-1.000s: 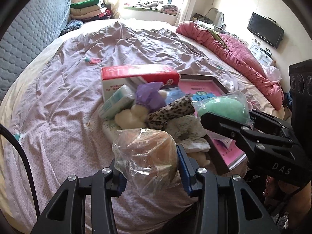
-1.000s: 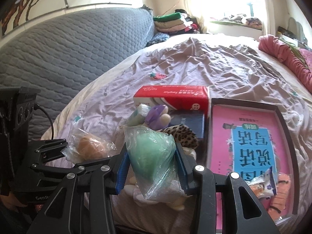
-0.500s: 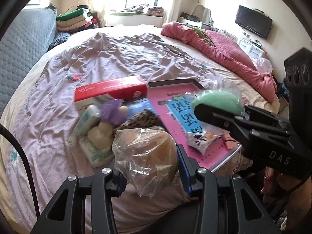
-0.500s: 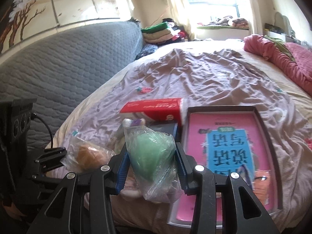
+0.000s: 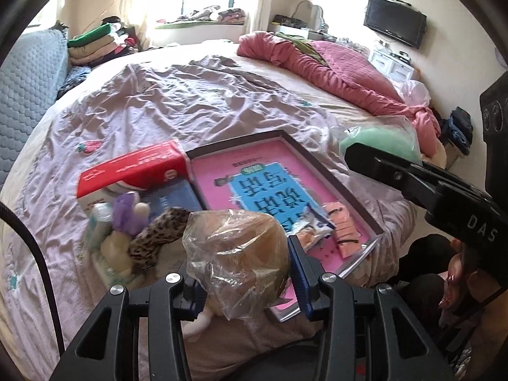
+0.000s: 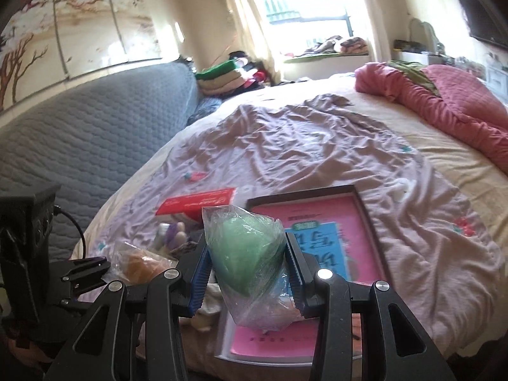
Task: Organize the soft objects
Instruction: 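Lift and carry both bagged items over the pink tray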
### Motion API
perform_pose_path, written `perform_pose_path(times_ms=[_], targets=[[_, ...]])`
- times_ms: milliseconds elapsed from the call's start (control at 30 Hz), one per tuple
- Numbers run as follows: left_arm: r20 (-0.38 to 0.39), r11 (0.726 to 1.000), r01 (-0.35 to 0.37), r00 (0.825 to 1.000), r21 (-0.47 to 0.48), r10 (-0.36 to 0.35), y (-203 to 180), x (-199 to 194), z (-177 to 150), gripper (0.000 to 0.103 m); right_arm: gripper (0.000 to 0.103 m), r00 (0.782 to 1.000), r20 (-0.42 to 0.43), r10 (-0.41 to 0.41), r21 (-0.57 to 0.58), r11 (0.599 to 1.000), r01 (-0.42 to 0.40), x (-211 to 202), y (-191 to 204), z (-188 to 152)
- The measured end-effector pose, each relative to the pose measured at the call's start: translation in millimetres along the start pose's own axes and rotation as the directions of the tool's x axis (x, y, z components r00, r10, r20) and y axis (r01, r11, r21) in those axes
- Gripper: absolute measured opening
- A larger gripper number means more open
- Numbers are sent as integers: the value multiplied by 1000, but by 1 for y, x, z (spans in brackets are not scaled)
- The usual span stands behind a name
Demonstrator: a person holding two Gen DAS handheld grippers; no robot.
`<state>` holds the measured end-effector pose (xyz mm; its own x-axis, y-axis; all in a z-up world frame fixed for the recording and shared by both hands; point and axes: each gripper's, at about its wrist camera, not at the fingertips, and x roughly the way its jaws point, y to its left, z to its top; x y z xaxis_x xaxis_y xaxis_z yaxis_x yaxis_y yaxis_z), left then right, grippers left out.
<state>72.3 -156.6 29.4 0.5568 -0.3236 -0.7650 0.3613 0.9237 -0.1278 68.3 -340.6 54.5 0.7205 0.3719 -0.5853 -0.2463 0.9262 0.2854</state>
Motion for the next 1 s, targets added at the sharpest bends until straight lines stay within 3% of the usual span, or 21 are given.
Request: perform_pose_path(times_ms=[367,1000], targets=[[-82,996,10,997,90,-3,-39,36,-1,45,45,999,-1,-54,80,995,54,-8,-40,-7],[-175,988,51,984,146,-25,-69,83,-19,45,45,982,-68,-177,83,980,182,8,-76,-29]])
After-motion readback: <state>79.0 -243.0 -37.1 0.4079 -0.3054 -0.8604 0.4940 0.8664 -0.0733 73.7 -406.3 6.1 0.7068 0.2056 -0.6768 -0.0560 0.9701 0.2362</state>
